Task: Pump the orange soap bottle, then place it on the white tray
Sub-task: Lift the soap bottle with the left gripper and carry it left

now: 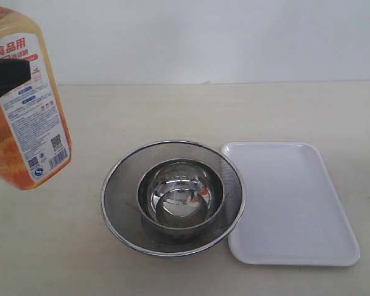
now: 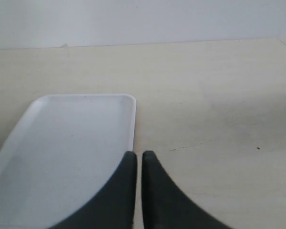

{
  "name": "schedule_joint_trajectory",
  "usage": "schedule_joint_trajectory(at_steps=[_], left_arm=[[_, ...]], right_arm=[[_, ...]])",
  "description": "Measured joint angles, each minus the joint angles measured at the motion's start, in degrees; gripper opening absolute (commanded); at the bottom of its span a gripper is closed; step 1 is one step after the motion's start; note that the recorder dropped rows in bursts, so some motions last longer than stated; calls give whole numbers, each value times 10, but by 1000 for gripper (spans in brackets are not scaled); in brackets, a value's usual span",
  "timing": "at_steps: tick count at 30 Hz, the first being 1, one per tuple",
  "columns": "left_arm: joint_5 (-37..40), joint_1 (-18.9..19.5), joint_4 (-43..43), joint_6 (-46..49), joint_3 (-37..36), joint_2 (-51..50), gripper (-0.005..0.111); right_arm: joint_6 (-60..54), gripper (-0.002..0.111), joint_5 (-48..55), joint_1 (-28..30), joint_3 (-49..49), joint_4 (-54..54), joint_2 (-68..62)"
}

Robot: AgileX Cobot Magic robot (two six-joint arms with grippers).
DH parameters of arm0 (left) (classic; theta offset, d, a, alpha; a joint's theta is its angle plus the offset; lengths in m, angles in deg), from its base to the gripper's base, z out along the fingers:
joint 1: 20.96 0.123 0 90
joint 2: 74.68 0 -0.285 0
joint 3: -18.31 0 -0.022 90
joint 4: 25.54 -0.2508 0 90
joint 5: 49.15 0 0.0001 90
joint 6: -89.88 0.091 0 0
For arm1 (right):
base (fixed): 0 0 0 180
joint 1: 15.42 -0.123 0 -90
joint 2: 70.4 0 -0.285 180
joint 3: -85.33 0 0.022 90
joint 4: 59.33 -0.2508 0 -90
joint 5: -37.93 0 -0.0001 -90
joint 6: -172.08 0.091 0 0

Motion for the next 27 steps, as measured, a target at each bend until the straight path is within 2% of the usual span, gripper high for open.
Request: schedule_joint_trajectory(at_steps=[8,27], left_arm=[[-35,0,1,-23,-27,19,5],[-25,0,4,-30,-27,15,5]], right_arm=[[0,1,0,0,0,0,0],[0,1,0,0,0,0,0]])
